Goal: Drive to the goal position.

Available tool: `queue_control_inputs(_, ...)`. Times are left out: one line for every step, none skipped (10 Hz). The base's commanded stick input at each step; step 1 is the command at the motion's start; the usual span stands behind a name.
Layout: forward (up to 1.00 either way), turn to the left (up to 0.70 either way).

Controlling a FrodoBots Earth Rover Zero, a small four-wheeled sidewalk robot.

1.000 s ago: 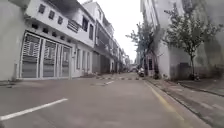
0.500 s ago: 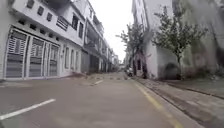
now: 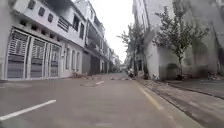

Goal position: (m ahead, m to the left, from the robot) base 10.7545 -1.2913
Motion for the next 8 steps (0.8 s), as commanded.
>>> queue_control_inputs(0.5, 0.0)
queue_control_inputs(0.5, 0.0)
queue_control_inputs(0.5, 0.0)
queue_control_inputs(0.5, 0.0)
queue_control_inputs(0.5, 0.0)
queue_control_inputs(0.5, 0.0)
queue_control_inputs(0.5, -0.15)
queue_control_inputs(0.5, -0.38)
